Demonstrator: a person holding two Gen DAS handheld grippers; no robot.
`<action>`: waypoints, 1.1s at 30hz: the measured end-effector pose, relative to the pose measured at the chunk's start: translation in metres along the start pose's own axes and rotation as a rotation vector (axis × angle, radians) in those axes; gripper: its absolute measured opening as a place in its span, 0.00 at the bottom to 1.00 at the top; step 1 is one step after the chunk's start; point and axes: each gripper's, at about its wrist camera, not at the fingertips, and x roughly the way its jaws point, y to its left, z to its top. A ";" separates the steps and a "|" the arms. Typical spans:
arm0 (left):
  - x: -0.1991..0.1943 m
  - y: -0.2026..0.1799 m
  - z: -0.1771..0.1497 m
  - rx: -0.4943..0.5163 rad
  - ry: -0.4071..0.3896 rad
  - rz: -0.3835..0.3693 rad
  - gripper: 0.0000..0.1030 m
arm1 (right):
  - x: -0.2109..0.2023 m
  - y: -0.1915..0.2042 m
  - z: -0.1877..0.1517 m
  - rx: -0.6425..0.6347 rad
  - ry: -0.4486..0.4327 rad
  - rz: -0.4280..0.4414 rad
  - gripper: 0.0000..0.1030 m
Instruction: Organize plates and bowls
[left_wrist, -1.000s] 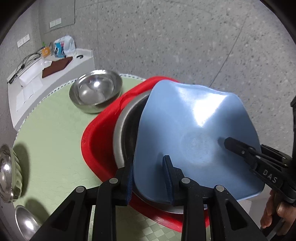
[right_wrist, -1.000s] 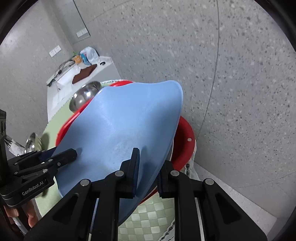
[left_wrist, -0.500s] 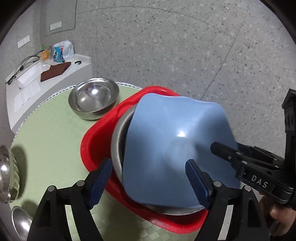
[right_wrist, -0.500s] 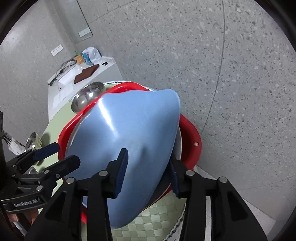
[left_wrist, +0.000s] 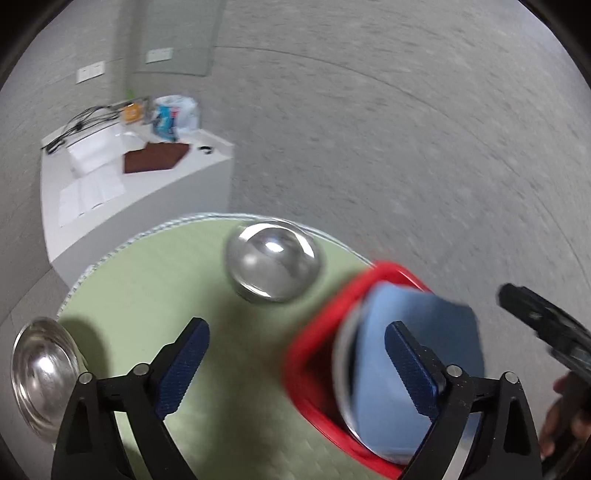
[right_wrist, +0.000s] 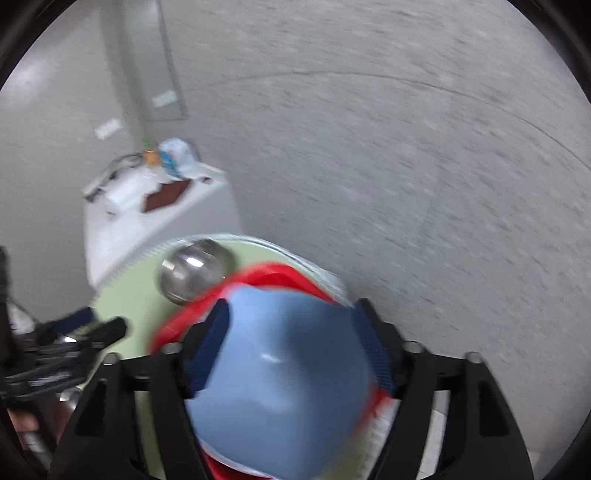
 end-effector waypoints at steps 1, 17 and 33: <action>0.007 0.008 0.006 -0.016 0.007 0.013 0.91 | 0.008 0.010 0.008 -0.009 0.011 0.026 0.75; 0.149 0.062 0.053 -0.135 0.205 0.113 0.72 | 0.215 0.078 0.050 -0.110 0.399 -0.003 0.67; 0.147 0.054 0.042 -0.104 0.205 0.042 0.17 | 0.218 0.085 0.040 -0.105 0.447 0.071 0.07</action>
